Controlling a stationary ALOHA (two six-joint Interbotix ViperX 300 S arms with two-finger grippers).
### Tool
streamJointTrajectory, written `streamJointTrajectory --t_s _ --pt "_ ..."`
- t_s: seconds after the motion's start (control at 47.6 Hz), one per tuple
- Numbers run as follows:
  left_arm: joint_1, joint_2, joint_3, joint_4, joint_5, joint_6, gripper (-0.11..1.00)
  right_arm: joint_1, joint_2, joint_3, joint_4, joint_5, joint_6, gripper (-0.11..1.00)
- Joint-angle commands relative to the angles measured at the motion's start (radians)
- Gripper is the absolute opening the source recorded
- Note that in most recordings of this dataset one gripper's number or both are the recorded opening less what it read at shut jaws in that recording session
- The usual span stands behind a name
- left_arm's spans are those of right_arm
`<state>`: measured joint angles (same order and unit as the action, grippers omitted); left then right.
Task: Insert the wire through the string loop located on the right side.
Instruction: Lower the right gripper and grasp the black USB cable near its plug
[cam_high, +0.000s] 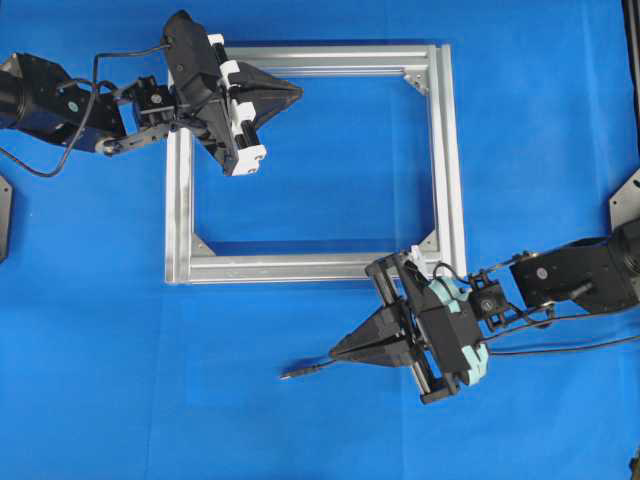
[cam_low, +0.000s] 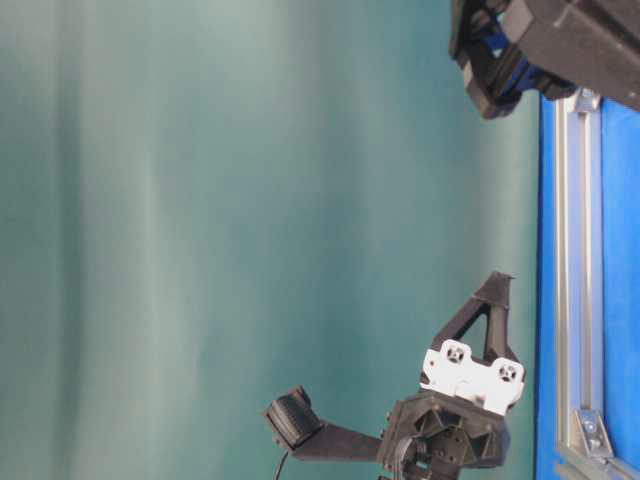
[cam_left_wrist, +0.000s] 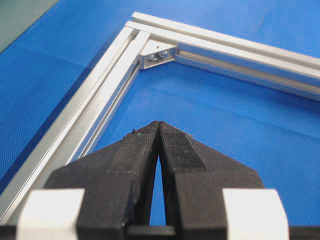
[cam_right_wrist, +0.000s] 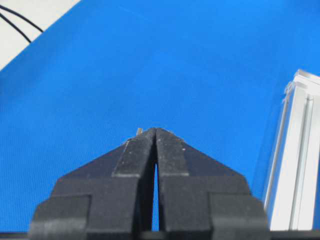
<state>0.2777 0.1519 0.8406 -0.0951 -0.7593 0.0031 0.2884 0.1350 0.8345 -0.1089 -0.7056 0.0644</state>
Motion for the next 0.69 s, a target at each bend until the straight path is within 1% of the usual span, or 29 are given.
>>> streamJointTrajectory --t_s 0.0,0.105,0.147,0.189,0.231,0.273,0.294,0.315,0.378,0.42,0.462,0.483,0.588,0.672 --pt "-0.002 -0.031 -0.008 0.002 -0.005 0.002 0.00 0.011 -0.029 -0.009 0.002 -0.003 0.009 -0.05" --pt "-0.002 -0.031 -0.009 0.003 -0.005 0.002 0.00 0.021 -0.031 -0.008 0.000 -0.003 0.021 0.01" --pt "-0.002 -0.031 -0.011 0.003 -0.005 0.002 0.00 0.025 -0.031 -0.008 0.002 -0.003 0.029 0.06" --pt "-0.002 -0.031 -0.011 0.003 -0.005 0.002 0.00 0.026 -0.029 -0.008 0.002 -0.003 0.035 0.13" --pt "-0.002 -0.029 -0.012 0.003 -0.005 0.002 0.00 0.028 -0.029 -0.009 0.003 -0.002 0.043 0.22" --pt "-0.002 -0.029 -0.012 0.003 -0.005 0.002 0.00 0.029 -0.031 -0.009 0.005 0.002 0.048 0.35" --pt "-0.002 -0.029 -0.012 0.003 -0.005 0.002 0.00 0.031 -0.029 -0.009 0.006 0.002 0.049 0.39" --pt "-0.002 -0.031 -0.012 0.003 -0.005 0.002 0.00 0.029 -0.029 -0.009 0.008 0.002 0.049 0.47" --pt "-0.002 -0.031 -0.012 0.003 -0.005 0.002 0.00 0.034 -0.029 -0.009 0.011 0.002 0.049 0.67" --pt "-0.002 -0.029 -0.012 0.003 -0.005 0.002 0.00 0.034 -0.029 -0.009 0.012 0.003 0.049 0.79" --pt "-0.002 -0.029 -0.011 0.003 -0.005 0.002 0.00 0.034 -0.029 -0.009 0.017 0.002 0.049 0.88" --pt "-0.002 -0.029 -0.012 0.003 -0.005 0.002 0.00 0.034 -0.029 -0.009 0.020 0.003 0.049 0.90" --pt "-0.002 -0.031 -0.011 0.003 -0.005 0.002 0.00 0.034 -0.028 -0.009 0.040 0.014 0.049 0.84" --pt "-0.002 -0.031 -0.012 0.003 -0.005 0.002 0.00 0.034 -0.012 -0.012 0.066 0.029 0.049 0.85"
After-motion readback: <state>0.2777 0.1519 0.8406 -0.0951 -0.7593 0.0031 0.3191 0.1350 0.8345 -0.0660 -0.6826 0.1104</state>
